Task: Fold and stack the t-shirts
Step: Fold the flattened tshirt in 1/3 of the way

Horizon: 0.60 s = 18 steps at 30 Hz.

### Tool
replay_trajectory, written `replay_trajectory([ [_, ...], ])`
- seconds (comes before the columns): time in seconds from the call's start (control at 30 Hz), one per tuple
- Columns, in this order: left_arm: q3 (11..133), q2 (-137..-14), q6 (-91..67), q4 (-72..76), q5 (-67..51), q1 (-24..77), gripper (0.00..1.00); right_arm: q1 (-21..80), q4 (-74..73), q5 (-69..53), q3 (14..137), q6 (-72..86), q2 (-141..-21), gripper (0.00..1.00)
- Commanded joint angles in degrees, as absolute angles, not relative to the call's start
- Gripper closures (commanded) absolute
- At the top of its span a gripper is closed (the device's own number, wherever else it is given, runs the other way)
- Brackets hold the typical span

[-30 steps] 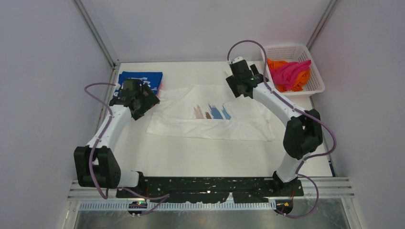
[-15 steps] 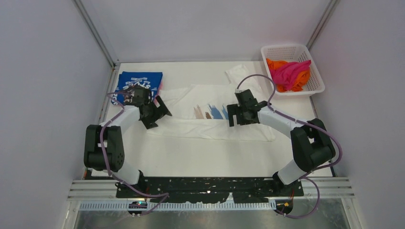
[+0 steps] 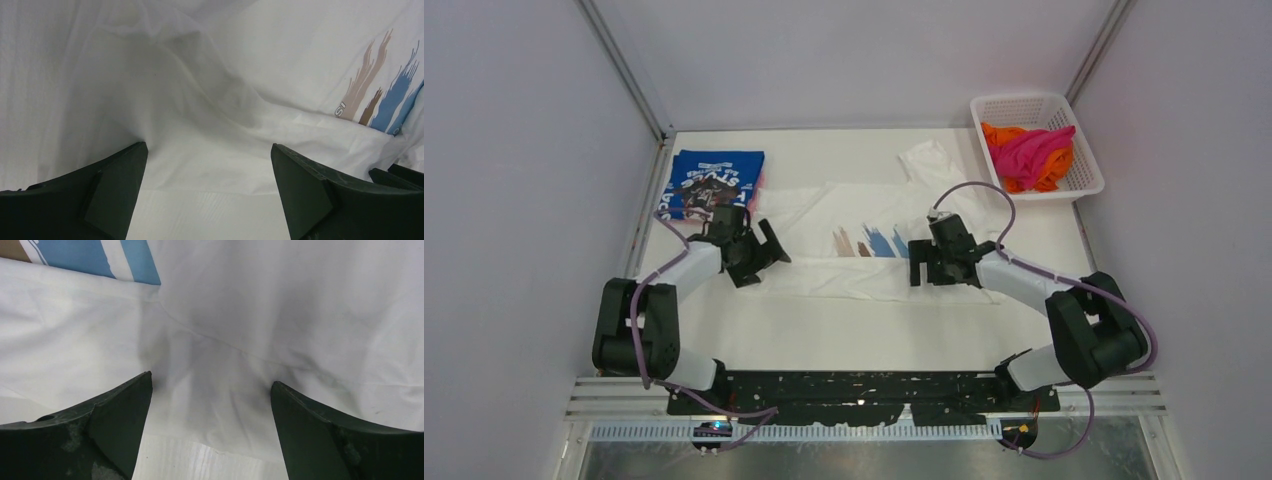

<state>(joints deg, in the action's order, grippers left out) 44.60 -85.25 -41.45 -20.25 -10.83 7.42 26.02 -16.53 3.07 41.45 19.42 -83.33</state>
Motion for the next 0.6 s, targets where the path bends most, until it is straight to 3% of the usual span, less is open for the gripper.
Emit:
replay_trajectory([
  [0.0,38.16,-81.88,-41.67,-27.25,-8.13,11.76,0.00,26.01,-23.81,2.09,35.56,21.53,-78.16,0.04],
  [0.3,28.23,-69.28,-48.26,-33.67,-4.26,19.28,0.00,26.74,-41.11,-2.32,32.16,27.89,-63.59,0.05],
  [0.57,22.52,-56.59,-50.91,-39.25,-4.37,19.95,0.00,29.27,-48.21,-6.09,31.29,31.87,-60.14,0.05],
])
